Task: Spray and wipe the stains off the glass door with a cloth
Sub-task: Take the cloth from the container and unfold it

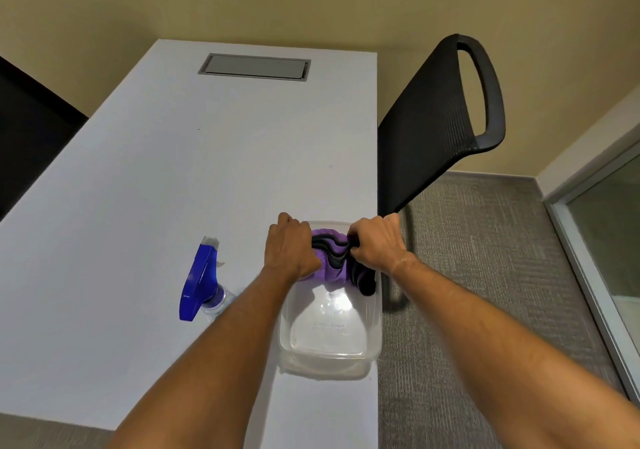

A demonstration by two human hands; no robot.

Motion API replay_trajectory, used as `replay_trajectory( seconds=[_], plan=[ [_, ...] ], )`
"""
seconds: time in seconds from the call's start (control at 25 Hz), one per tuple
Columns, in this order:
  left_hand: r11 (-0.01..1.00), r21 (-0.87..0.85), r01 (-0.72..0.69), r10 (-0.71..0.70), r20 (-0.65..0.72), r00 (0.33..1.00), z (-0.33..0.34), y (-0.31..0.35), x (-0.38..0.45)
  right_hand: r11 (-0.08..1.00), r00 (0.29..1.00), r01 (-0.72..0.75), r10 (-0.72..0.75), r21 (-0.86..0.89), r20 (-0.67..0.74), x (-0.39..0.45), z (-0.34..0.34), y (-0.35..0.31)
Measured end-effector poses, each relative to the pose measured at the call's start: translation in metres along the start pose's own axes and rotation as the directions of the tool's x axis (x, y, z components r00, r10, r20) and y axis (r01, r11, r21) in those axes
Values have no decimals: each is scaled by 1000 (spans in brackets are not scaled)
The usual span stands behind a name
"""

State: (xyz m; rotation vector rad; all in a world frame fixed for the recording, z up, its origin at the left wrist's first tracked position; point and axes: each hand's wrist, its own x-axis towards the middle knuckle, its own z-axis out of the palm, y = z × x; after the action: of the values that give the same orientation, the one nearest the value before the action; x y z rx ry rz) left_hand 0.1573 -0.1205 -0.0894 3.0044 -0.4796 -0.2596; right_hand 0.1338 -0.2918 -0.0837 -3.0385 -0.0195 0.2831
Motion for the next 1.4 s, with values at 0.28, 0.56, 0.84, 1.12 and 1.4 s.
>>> replay_trajectory(
  seconds=[0.28, 0.56, 0.84, 1.12, 1.4],
  plan=[
    [997, -71, 19, -21, -29, 999, -25, 3, -16, 983, 998, -26, 37, 181, -58, -17, -13, 0],
    [909, -417, 6, -87, -175, 981, -75, 15, -53, 885, 988, 14, 59, 466, -141, -52, -48, 5],
    [867, -485, -113, -22, -264, 964, -131, 22, -94, 850, 982, 49, 55, 525, -180, -95, -106, 24],
    [750, -639, -171, 51, -202, 978, -181, 51, -133, 815, 982, 51, 62, 577, -176, -166, -159, 61],
    [698, -675, -238, 211, -124, 970, -217, 123, -167, 808, 973, -40, 166, 587, -162, -240, -177, 105]
  ],
)
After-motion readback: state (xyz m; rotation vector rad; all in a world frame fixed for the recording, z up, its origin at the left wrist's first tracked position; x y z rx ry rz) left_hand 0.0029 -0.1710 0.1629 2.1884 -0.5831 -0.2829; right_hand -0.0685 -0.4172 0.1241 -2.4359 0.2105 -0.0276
